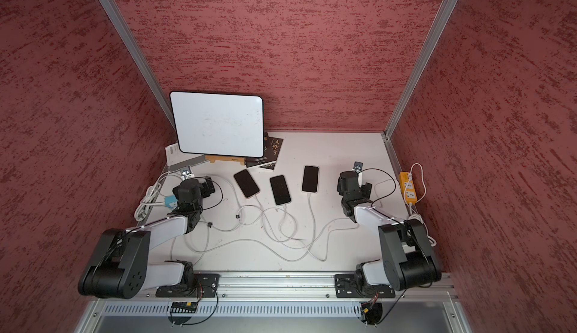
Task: Plug the charging cable into the phone
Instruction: Reset both arms
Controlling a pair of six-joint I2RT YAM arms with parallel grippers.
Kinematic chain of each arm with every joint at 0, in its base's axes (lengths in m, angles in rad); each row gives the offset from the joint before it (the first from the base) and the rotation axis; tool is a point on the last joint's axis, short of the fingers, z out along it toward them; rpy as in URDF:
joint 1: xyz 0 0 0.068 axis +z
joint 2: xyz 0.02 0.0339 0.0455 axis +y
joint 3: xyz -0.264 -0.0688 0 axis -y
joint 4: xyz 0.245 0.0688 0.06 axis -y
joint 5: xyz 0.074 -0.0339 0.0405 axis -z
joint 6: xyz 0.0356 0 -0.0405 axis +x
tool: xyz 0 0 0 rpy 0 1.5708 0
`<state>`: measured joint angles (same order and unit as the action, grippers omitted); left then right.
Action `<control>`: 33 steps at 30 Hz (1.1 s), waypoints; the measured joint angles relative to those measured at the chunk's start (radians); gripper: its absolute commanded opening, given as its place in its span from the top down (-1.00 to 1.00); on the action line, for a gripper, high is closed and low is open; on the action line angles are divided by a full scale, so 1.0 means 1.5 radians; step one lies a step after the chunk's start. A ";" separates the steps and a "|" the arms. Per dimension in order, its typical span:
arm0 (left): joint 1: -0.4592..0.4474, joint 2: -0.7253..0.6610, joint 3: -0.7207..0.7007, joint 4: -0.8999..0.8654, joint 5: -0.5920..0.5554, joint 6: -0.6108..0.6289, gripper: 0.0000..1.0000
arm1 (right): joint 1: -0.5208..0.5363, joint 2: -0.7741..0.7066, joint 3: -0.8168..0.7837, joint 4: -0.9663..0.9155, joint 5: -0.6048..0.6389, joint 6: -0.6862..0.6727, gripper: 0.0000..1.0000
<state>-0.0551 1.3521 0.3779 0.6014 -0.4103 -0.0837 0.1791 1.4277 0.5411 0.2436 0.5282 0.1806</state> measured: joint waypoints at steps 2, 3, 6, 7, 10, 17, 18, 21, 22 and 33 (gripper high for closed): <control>0.004 0.035 0.000 0.064 0.026 0.013 -1.00 | -0.001 0.004 -0.033 0.086 0.011 -0.026 -0.77; 0.004 0.050 0.000 0.078 0.038 0.021 -1.00 | -0.002 0.004 -0.057 0.145 0.012 -0.040 -0.76; 0.004 0.079 -0.002 0.109 0.082 0.037 -1.00 | -0.009 0.009 -0.105 0.258 0.012 -0.070 -0.74; 0.008 0.083 -0.003 0.122 0.104 0.040 -1.00 | -0.011 0.011 -0.110 0.280 0.009 -0.077 -0.73; 0.031 0.102 -0.004 0.158 0.168 0.047 -1.00 | -0.014 0.027 -0.095 0.313 -0.033 -0.106 -0.67; 0.049 0.111 -0.004 0.174 0.236 0.049 -1.00 | -0.048 0.052 -0.050 0.325 -0.141 -0.126 -0.81; 0.049 0.111 -0.004 0.178 0.239 0.049 -1.00 | -0.053 0.052 -0.063 0.345 -0.155 -0.125 -0.96; 0.049 0.111 -0.004 0.182 0.244 0.050 -1.00 | -0.056 0.063 -0.129 0.433 -0.187 -0.141 -0.98; 0.049 0.111 -0.004 0.183 0.245 0.049 -1.00 | -0.056 0.066 -0.145 0.440 -0.199 -0.144 -0.98; 0.049 0.111 -0.004 0.183 0.253 0.049 -1.00 | -0.096 0.074 -0.105 0.428 -0.279 -0.133 -0.98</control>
<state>0.0185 1.5192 0.3721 0.8761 -0.0303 -0.0097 0.0349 1.5391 0.3836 0.8852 0.1093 -0.0185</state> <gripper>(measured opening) 0.998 0.989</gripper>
